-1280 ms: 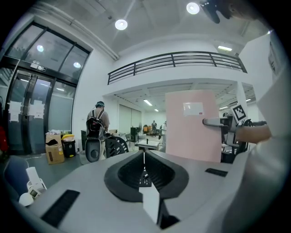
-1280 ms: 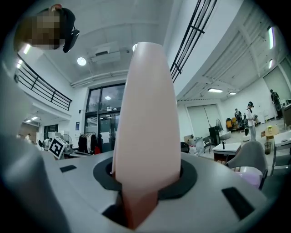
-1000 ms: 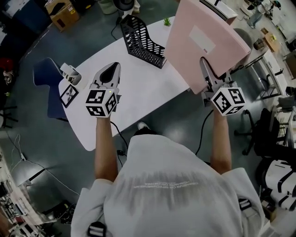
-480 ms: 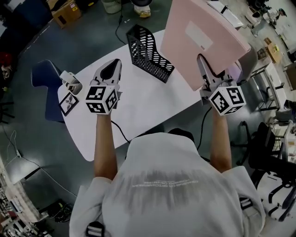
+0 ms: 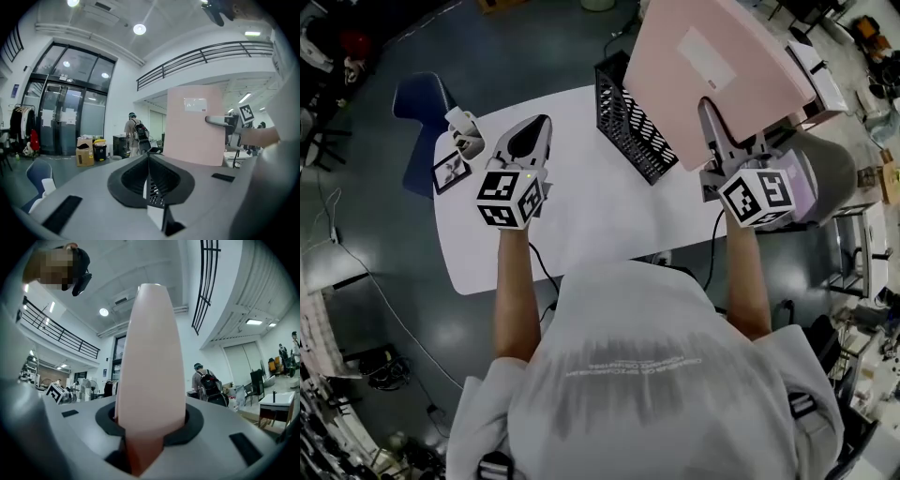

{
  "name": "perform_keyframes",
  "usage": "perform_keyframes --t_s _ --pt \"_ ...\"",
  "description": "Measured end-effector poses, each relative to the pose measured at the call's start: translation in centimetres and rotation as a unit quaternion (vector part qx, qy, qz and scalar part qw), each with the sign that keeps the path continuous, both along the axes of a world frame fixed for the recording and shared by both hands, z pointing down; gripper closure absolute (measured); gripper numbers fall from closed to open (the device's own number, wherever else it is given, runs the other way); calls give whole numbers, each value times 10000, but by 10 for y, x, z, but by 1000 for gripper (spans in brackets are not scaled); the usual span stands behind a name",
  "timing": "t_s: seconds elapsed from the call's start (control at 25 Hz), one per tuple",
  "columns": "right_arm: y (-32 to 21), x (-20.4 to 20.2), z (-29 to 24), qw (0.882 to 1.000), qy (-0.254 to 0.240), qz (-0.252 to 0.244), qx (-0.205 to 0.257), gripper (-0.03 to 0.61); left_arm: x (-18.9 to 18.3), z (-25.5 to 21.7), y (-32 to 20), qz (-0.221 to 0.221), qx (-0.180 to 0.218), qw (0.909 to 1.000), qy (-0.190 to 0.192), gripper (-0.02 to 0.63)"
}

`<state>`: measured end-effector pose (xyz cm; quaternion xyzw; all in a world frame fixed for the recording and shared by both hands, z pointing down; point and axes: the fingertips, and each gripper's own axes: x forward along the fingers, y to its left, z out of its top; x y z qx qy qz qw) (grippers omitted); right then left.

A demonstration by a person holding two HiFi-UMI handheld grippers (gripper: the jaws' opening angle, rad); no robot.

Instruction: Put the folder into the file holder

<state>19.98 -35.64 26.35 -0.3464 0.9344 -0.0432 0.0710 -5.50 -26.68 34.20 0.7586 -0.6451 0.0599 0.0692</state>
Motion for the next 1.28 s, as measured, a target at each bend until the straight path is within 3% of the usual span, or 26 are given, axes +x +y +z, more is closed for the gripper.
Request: perform_keyframes --t_s 0.4,0.72,1.28 --pt "-11 -38 36 9986 199 -475 -73 399 -3 10 14 -426 -153 9990 -52 594" --pt "-11 -45 68 9989 277 -375 67 399 -1 29 35 -494 -417 9979 -103 594" --pt "-15 -53 114 9990 242 -389 9 400 -10 65 56 -678 -850 9939 172 594"
